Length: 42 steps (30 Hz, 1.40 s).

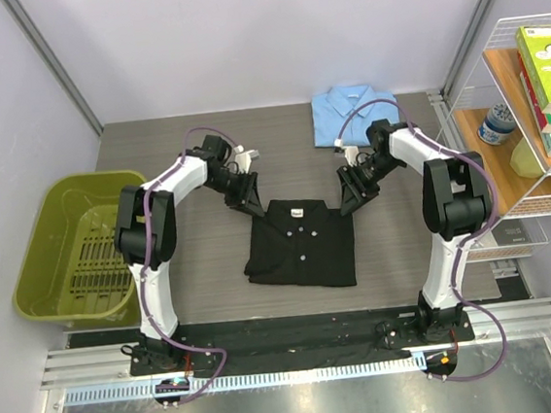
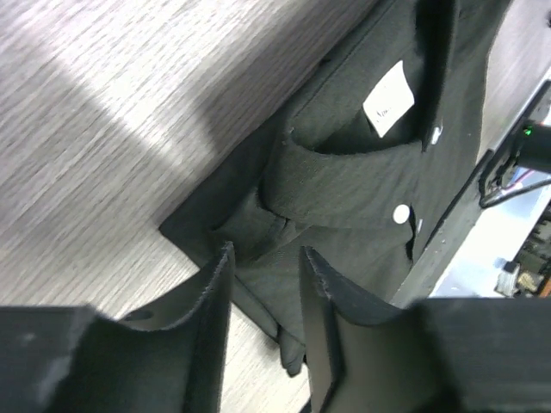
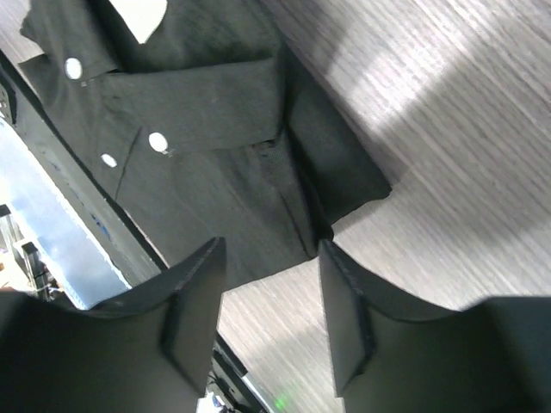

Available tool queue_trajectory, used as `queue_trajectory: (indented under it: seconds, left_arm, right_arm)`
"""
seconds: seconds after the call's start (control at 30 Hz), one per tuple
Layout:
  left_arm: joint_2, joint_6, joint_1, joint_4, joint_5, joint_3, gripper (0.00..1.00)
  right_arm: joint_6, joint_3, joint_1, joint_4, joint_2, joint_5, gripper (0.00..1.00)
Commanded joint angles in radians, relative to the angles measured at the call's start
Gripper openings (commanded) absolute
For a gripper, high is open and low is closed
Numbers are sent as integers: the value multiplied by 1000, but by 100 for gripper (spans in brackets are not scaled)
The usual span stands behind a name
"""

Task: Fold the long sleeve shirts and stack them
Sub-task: Fold the shirt

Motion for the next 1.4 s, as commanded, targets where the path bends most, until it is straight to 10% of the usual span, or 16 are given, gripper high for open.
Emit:
queue_trajectory:
  seconds: [0.0,0.27,0.4,0.63,0.8,1.13,1.37]
  left_arm:
    - [-8,3,-4,13,71,-5,31]
    - [-11,-26,-4,56,77,-59,34]
    - [-23,-14,-2,50,111,-47,10]
    - [-182,-57,28,122,14,-162,0]
    - [-118,-69,30,152,-40,-127,46]
    - [11,-80,-1,170,-12,-44,53]
    - [-121,-100,10,147,60,-117,0]
  right_arm:
    - [-26,3,4,14,30,6,49]
    - [-34,-8,10,37,57,45,50]
    - [-23,6,10,45,60,50,13]
    - [-25,-14,10,53,-16,78,1]
    - [-19,-20,8,57,7,88,1]
    - [20,-6,10,91,27,79,1]
    - [18,-12,10,56,-39,47,1]
